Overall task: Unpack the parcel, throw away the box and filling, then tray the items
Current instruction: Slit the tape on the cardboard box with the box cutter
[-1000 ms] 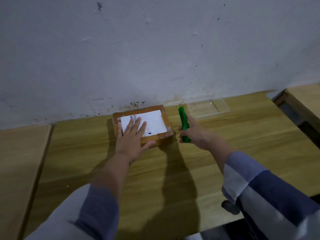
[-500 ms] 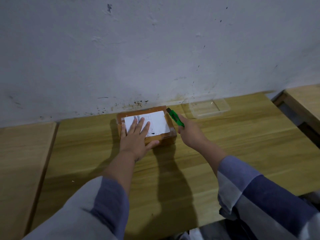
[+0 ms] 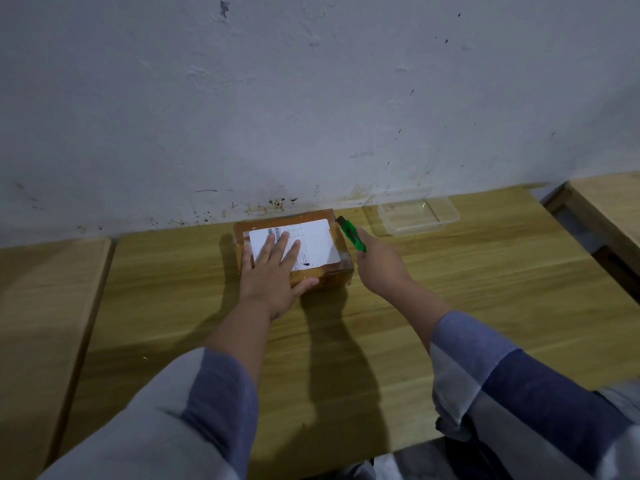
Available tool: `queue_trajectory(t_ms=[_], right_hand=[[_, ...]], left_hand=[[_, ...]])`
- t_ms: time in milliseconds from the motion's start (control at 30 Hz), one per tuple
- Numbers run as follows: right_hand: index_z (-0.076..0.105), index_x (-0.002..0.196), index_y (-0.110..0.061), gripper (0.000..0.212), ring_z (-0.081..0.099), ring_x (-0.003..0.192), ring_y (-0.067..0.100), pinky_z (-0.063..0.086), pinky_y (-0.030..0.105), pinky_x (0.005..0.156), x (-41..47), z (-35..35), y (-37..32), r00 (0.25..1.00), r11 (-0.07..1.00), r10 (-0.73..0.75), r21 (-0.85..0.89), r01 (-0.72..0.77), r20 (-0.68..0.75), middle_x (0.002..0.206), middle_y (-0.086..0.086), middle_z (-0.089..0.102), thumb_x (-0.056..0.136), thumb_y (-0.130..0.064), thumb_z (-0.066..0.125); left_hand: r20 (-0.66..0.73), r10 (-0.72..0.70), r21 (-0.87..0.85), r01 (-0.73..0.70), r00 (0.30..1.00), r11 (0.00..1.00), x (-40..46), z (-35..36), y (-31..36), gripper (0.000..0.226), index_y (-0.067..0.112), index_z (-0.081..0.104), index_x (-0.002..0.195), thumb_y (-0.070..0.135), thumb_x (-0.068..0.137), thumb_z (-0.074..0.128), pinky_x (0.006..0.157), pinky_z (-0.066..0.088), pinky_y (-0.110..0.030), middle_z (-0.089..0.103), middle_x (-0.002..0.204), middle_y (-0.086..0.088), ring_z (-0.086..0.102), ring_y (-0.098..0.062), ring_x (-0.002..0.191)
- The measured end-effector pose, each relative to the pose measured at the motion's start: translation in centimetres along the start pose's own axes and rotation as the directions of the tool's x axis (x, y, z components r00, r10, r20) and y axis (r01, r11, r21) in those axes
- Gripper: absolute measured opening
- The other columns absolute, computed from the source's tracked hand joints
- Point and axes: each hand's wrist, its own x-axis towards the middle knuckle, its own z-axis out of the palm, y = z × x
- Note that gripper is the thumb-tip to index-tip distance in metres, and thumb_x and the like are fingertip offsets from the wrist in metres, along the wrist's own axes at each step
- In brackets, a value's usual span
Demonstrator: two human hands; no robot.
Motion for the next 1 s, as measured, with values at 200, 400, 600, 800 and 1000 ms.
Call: queue_trajectory(t_ms=[200, 400, 600, 800, 1000], right_hand=[[0.024, 0.148, -0.018, 0.055, 0.062, 0.099, 0.032, 0.056, 0.042, 0.080, -0.2, -0.3, -0.2, 1.000, 1.000, 0.005, -0.002, -0.005, 0.012, 0.125, 0.018, 0.060, 0.096, -0.007, 0.040], [0.019, 0.149, -0.018, 0.057, 0.061, 0.103, 0.032, 0.054, 0.040, 0.081, 0.1, -0.4, -0.7, 0.999, 1.000, 0.009, -0.029, -0.007, 0.045, 0.126, 0.017, 0.059, 0.097, -0.014, 0.042], [0.010, 0.150, -0.015, 0.063, 0.061, 0.102, 0.033, 0.045, 0.035, 0.069, 1.6, 0.3, -1.5, 0.996, 0.982, 0.021, -0.188, -0.005, 0.085, 0.117, 0.017, 0.063, 0.095, -0.009, 0.040], [0.011, 0.151, -0.022, 0.069, 0.061, 0.102, 0.034, 0.044, 0.036, 0.067, 1.3, 0.4, -1.8, 1.000, 0.928, -0.011, -0.371, 0.019, 0.023, 0.116, 0.018, 0.061, 0.093, -0.003, 0.041], [0.024, 0.147, -0.024, 0.056, 0.061, 0.103, 0.032, 0.042, 0.035, 0.065, 0.7, 0.0, -1.3, 1.000, 0.925, 0.000, -0.380, 0.003, 0.007, 0.116, 0.015, 0.062, 0.095, -0.008, 0.038]], left_hand=[[0.002, 0.000, -0.006, 0.000, 1.000, 1.000, -0.1, -0.1, 0.1, 0.089, 0.031, -0.003, 0.152, 0.078, 0.076, 0.006, 0.116, -0.011, -0.052, -0.012, 0.160, 0.003, -0.016, -0.019, 0.147], [0.003, -0.001, 0.002, 0.001, 1.000, 1.000, -0.2, -0.1, 0.2, 0.088, 0.031, -0.004, 0.152, 0.077, 0.077, 0.007, 0.116, -0.010, -0.054, -0.012, 0.160, 0.003, -0.017, -0.019, 0.146], [0.002, 0.003, 0.009, -0.003, 1.000, 1.000, -0.1, -0.1, 0.2, 0.086, 0.030, -0.004, 0.152, 0.077, 0.082, 0.013, 0.116, -0.010, -0.054, -0.013, 0.160, 0.003, -0.017, -0.019, 0.146], [-0.004, -0.020, 0.039, 0.020, 1.000, 0.999, 0.0, -0.1, 0.3, 0.085, 0.030, -0.004, 0.151, 0.075, 0.084, 0.019, 0.116, -0.007, -0.056, -0.013, 0.160, 0.002, -0.017, -0.020, 0.147], [-0.025, -0.044, 0.052, 0.045, 0.999, 0.998, -0.1, 0.1, 0.5, 0.083, 0.031, -0.003, 0.151, 0.075, 0.084, 0.017, 0.116, -0.007, -0.054, -0.012, 0.161, 0.003, -0.016, -0.019, 0.147]])
